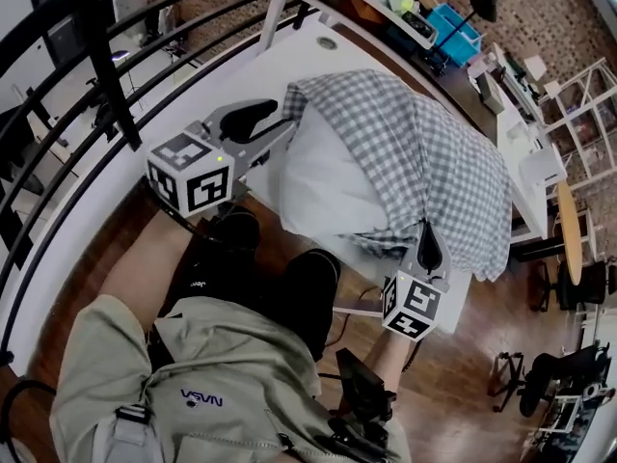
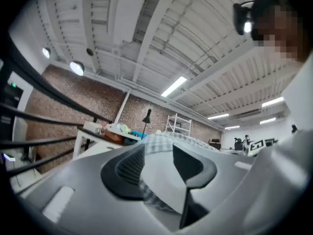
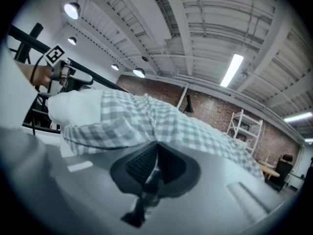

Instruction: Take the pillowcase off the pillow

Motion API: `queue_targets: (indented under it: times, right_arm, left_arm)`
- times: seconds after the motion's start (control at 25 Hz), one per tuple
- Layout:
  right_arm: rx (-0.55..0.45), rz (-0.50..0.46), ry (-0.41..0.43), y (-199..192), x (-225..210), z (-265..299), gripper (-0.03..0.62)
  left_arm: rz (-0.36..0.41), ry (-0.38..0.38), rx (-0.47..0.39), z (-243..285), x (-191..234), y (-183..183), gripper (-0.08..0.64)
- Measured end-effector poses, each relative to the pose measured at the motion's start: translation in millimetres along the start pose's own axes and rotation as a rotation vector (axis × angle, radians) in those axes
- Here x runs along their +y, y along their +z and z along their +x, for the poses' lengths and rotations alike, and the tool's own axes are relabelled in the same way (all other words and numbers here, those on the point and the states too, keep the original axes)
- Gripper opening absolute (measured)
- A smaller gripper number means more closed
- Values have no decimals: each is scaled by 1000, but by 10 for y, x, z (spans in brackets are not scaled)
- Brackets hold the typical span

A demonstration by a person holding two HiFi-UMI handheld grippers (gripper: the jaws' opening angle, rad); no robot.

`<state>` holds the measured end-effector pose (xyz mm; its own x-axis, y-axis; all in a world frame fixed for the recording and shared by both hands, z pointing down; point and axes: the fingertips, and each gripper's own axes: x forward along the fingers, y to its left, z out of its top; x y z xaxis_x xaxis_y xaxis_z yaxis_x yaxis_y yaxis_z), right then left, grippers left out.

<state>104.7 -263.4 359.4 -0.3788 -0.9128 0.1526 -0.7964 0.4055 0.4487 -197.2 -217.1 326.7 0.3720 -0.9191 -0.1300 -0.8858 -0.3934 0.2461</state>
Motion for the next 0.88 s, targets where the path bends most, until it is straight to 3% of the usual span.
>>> queue_targets:
  times: [0.16,0.24,0.32,0.44,0.52,0.6,0.72,0.88]
  right_arm:
    - [5,-8,35,71,47,-34,8]
    - [6,-31,74,158,79,-72,8]
    - [-13,-58,139,337,138,-147,20]
    - [-124,-94,291,908,310,-300,73]
    - [-224,-144,383,1403,486,-305,87]
    - [-251,-224,450,1751,698,-116,109]
    - [-159,-306,529,1925,1044,450,168]
    - [23,-400,573,1754,1446,1184,222]
  left_arm:
    - [-265,-113,156,510,62,-447,261]
    - [-325,-159,164,604,2,-545,247]
    - [-325,-190,150,619,-82,-542,147]
    - [-190,-157,148,570,-152,-545,52]
    - [-70,-121,151,528,-219,-557,37]
    - [52,-97,150,491,-340,-565,31]
    - [195,-72,150,424,-558,-559,26]
    - [268,-44,145,350,-704,-588,26]
